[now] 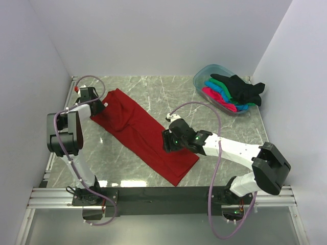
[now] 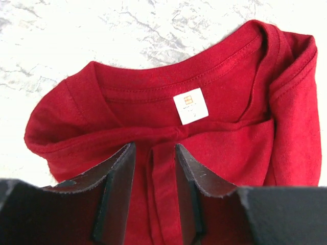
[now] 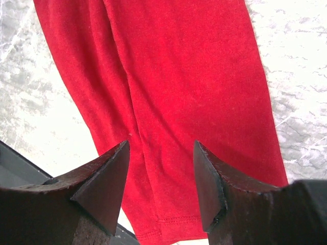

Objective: Fold and stack the t-shirts
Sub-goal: Rotate the tshirt 90 degrees

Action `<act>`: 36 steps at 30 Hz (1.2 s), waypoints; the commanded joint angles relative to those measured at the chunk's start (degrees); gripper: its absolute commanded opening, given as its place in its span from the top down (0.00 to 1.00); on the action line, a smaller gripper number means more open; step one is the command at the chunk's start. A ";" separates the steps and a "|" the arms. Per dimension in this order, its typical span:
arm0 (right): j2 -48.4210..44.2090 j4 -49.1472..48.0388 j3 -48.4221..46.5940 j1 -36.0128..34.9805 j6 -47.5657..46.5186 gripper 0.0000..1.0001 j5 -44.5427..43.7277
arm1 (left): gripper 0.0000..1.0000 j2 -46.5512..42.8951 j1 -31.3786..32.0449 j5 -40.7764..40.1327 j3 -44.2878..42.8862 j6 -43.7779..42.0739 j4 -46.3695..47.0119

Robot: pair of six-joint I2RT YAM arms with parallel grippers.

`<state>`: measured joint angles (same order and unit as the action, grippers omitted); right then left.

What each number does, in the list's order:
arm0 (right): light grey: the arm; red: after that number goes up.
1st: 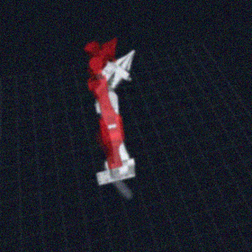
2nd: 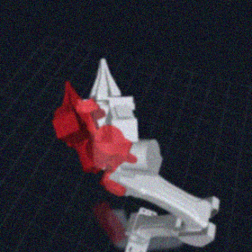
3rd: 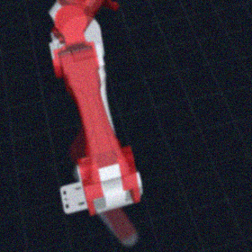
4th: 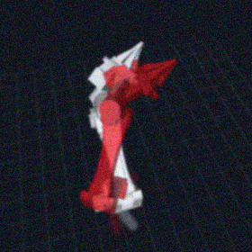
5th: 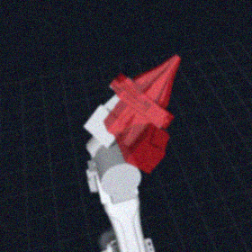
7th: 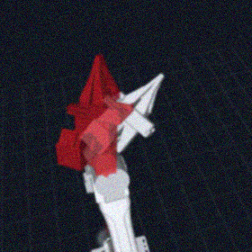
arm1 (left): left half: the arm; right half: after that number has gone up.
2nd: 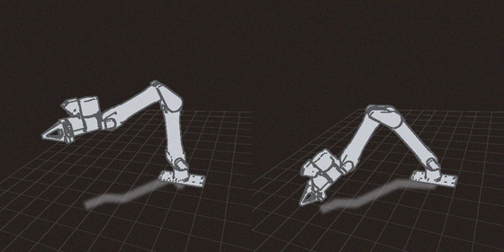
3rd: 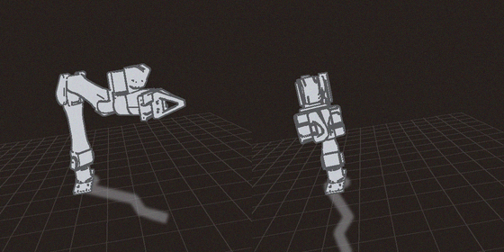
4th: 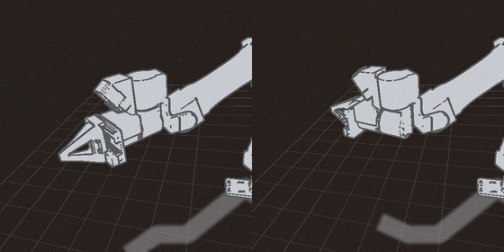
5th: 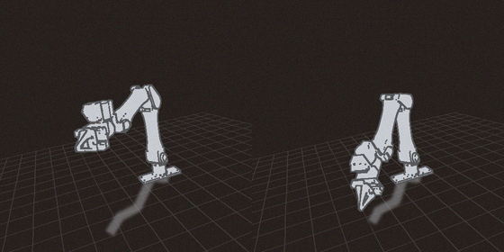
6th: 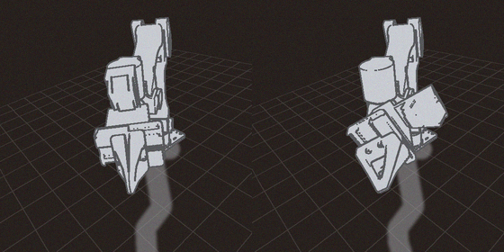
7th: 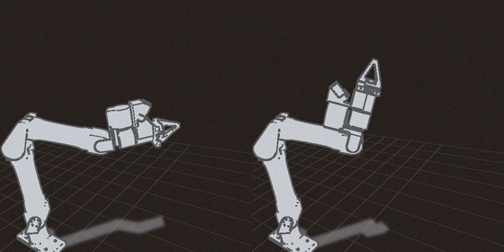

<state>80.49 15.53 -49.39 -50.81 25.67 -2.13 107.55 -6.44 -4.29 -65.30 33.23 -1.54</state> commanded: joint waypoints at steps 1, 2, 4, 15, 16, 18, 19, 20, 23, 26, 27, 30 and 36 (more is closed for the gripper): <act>0.19 0.03 -1.59 -0.61 -0.27 0.40 -0.77 | 0.58 1.17 0.72 0.34 -3.08 -0.54 1.10; 0.37 -0.06 -1.68 -0.61 -0.36 0.40 -0.68 | 0.58 1.87 0.98 0.25 -3.43 -0.63 1.10; 0.63 0.03 -1.85 -0.70 -0.45 0.40 -0.51 | 0.59 2.92 1.51 0.08 -4.74 -0.80 0.75; 1.07 -0.15 -1.77 -1.05 -0.27 0.41 -0.68 | 0.87 3.64 2.13 0.16 -5.98 -1.15 -0.22; 1.07 -0.24 -1.68 -1.05 -0.27 0.41 -0.68 | 0.92 3.20 2.13 0.08 -5.55 -1.15 -0.13; 0.99 -0.32 -1.50 -0.96 -0.27 0.41 -0.77 | 1.00 2.76 2.13 -0.01 -4.84 -1.07 0.13; 0.90 -0.32 -1.33 -1.05 -0.27 0.41 -0.86 | 1.00 2.49 2.13 -0.19 -4.14 -0.98 0.40; 0.90 -0.32 -1.33 -0.96 -0.27 0.41 -0.86 | 1.00 2.06 2.13 -0.45 -3.96 -0.98 0.22; 0.72 -0.15 -1.24 -1.05 -0.27 0.41 -0.94 | 1.00 0.56 2.13 -3.08 -3.26 -1.15 -1.09; 0.29 -0.24 -1.06 -1.05 -0.27 0.41 -1.12 | 0.99 -1.80 1.43 -4.84 -1.50 -1.50 -1.62; 0.37 -0.24 -0.89 -1.05 -0.18 0.41 -1.12 | 0.99 -2.34 1.08 -4.85 -0.98 -1.33 -1.62; 0.20 -0.32 -0.89 -1.05 -0.18 0.41 -0.95 | 1.00 -4.36 -0.33 -4.23 0.87 -1.24 -1.89; 0.28 -0.15 -0.98 -1.14 -0.09 0.41 -0.95 | 0.99 -7.26 -0.95 -3.35 3.07 -1.77 -1.45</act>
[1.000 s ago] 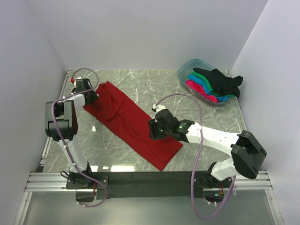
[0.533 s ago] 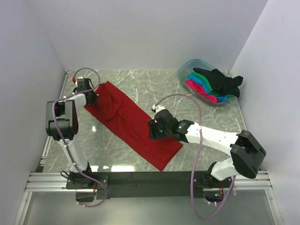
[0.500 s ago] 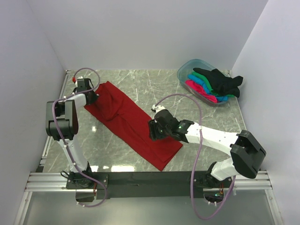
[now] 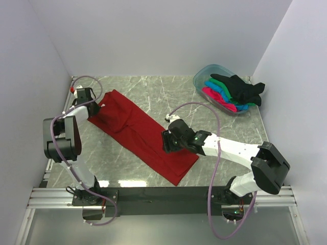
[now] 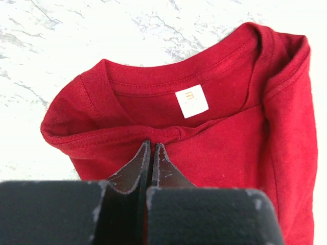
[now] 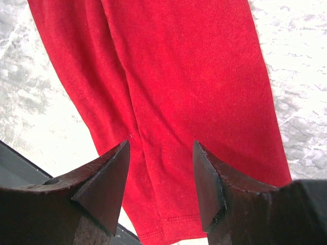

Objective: Fold and stack the t-shirts
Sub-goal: Rotate the tshirt 90 degrees

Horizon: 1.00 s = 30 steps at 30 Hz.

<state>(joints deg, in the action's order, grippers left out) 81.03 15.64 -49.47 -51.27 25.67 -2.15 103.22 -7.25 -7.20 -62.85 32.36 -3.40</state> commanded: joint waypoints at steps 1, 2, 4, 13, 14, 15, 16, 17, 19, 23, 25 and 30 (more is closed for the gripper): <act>-0.35 -0.26 -0.80 -0.59 -0.01 0.41 -0.92 | 0.99 -2.68 -0.14 -0.36 0.62 -1.07 0.15; -0.26 -0.26 -0.80 -0.68 -0.01 0.41 -0.92 | 0.99 -2.50 -0.22 -0.36 0.62 -1.16 -0.03; -0.26 -0.08 -0.89 -0.68 0.08 0.41 -0.92 | 1.00 -2.15 -0.23 -0.79 0.45 -1.25 -0.99; 0.61 0.27 -1.59 -0.77 0.26 0.41 -1.45 | 0.91 -6.98 -0.31 -3.61 4.93 -1.16 0.59; 0.79 0.10 -1.59 -0.68 0.26 0.41 -1.28 | 0.87 -6.98 -0.31 -3.26 5.10 -1.16 0.76; 0.79 0.01 -1.50 -0.68 0.34 0.41 -1.01 | 0.86 -7.07 -0.31 -2.82 5.28 -1.07 0.94; 0.88 0.01 -1.42 -0.76 0.34 0.41 -0.92 | 0.85 -6.98 -0.31 -2.30 5.37 -1.07 1.11; 0.88 0.01 -1.42 -0.77 0.34 0.41 -1.01 | 0.84 -6.98 -0.23 -1.94 5.37 -1.07 1.37; 0.70 0.18 -1.33 -0.85 0.43 0.41 -1.01 | 0.82 -6.72 -0.31 -1.41 5.19 -0.98 1.20; 0.62 0.18 -1.15 -0.76 0.61 0.41 -1.27 | 0.73 -7.24 -0.31 0.43 5.54 -0.98 1.64; 0.70 0.27 -1.24 -0.85 0.61 0.41 -1.10 | 0.72 -7.33 -0.31 0.96 5.54 -0.98 1.90; 0.88 0.44 -1.42 -0.94 0.61 0.41 -1.01 | 0.75 -6.80 -0.23 2.37 5.54 -0.89 2.26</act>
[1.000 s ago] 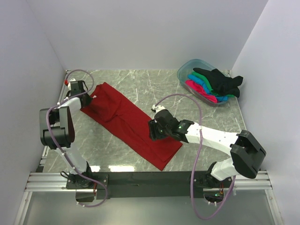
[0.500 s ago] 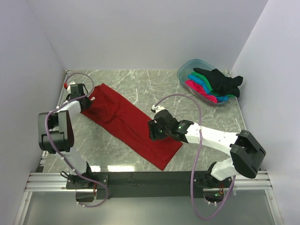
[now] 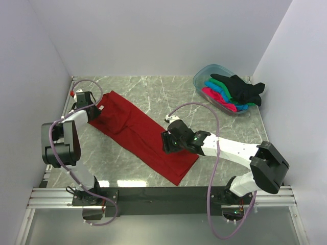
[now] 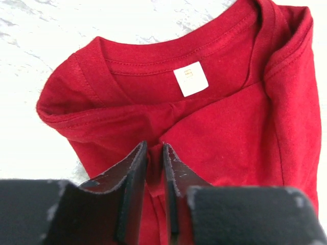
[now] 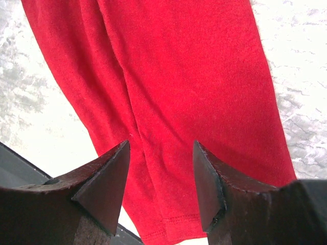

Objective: Fold and stack the t-shirts
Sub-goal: Rotate the tshirt 90 degrees

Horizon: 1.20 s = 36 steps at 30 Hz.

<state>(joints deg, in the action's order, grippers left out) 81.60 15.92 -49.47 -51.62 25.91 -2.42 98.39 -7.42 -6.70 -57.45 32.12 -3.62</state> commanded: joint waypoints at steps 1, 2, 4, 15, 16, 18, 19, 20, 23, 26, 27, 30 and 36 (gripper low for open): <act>0.22 0.16 -1.42 -0.59 0.45 0.41 -0.75 | 0.76 -2.15 -0.14 1.87 0.23 -0.74 2.56; 0.22 0.07 -1.33 -0.68 0.46 0.41 -0.92 | 0.85 -2.41 -0.14 1.95 0.41 -0.83 2.65; 0.14 0.07 -1.24 -0.77 0.46 0.41 -0.92 | 1.00 -3.11 -0.14 1.95 0.93 -0.74 3.26; 0.31 -0.01 -1.24 -0.68 0.28 0.41 -0.84 | 1.00 -10.93 -0.23 -4.37 6.47 0.23 3.09; 0.31 -0.10 -1.24 -0.77 0.28 0.41 -0.75 | 1.00 -11.20 -0.23 -4.72 6.74 0.22 3.09; 0.49 -0.10 -1.33 -0.77 0.28 0.41 -0.66 | 1.00 -10.94 -0.23 -5.51 6.83 0.14 2.39; 0.49 -0.02 -1.33 -0.85 0.28 0.41 -0.57 | 1.00 -10.50 -0.23 -5.78 6.48 0.14 2.04; 0.57 -0.01 -1.41 -0.86 0.28 0.41 -0.57 | 1.00 -9.54 -0.14 -6.22 6.39 0.14 1.25; 0.40 0.16 -1.24 -0.77 0.37 0.41 -0.75 | 0.97 -6.65 -0.31 -7.71 4.63 0.22 -1.38; 0.40 0.69 -1.33 -0.86 0.37 0.41 -1.45 | 0.75 -4.18 -0.31 -12.17 2.35 0.84 -3.93; 0.31 0.95 -1.33 -0.94 0.28 0.41 -1.71 | 0.70 -3.82 -0.23 -13.33 2.00 1.19 -5.51; 0.05 1.56 -1.33 -0.86 0.28 0.41 -2.42 | 0.60 -4.17 -0.31 -15.80 1.11 1.72 -6.23; 1.98 3.06 -0.98 -0.24 0.72 0.40 -4.18 | 0.52 -9.18 1.70 -10.02 4.01 3.12 -2.10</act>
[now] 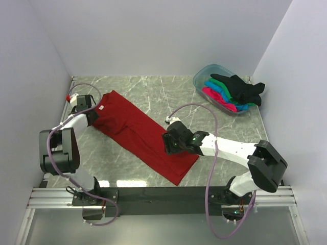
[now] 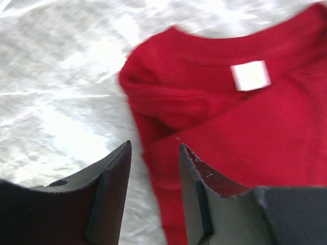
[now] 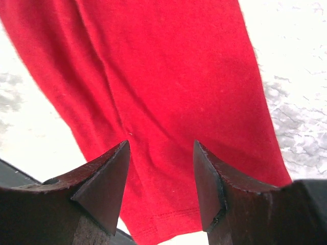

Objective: Fold and stack the t-shirts
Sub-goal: Rotate the tshirt 90 degrees

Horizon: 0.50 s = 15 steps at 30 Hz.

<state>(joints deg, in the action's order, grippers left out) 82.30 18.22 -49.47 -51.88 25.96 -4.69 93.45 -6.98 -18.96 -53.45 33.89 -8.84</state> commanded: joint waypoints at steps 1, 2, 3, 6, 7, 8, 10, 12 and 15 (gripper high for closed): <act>2.06 0.59 -0.54 -0.07 1.02 0.40 -1.64 | 0.52 -3.98 2.14 3.13 -0.07 1.44 3.82; 2.51 0.50 -0.28 -0.07 1.20 0.40 -1.29 | 0.52 -2.85 2.41 4.01 -0.34 1.53 3.74; 2.95 0.24 0.08 -0.07 1.64 0.40 -0.85 | 0.52 -1.88 2.76 5.67 -1.47 1.70 3.74; 4.62 -0.38 1.57 -0.07 2.60 0.40 -0.41 | 0.52 2.08 3.38 8.23 -3.67 1.97 3.65; 5.32 -0.81 2.18 -0.07 2.78 0.40 -0.41 | 0.52 3.74 3.38 9.63 -4.11 2.06 3.83; 5.67 -0.99 2.27 -0.07 2.96 0.40 -0.41 | 0.52 4.71 3.47 10.34 -4.55 2.15 4.09; 6.81 -1.43 2.63 -0.24 3.40 0.40 -0.06 | 0.52 7.00 3.55 11.31 -6.83 2.15 3.31; 7.87 -1.52 2.80 -0.42 3.84 0.41 0.03 | 0.52 10.08 3.64 12.80 -9.02 1.80 2.17; 8.92 -1.69 2.98 -0.94 4.54 0.41 0.64 | 0.53 13.68 3.91 14.12 -11.93 1.36 0.59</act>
<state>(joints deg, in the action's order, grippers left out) 89.52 17.63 -47.13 -51.92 28.88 -4.69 104.68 -3.53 -8.47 -61.52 35.18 -7.09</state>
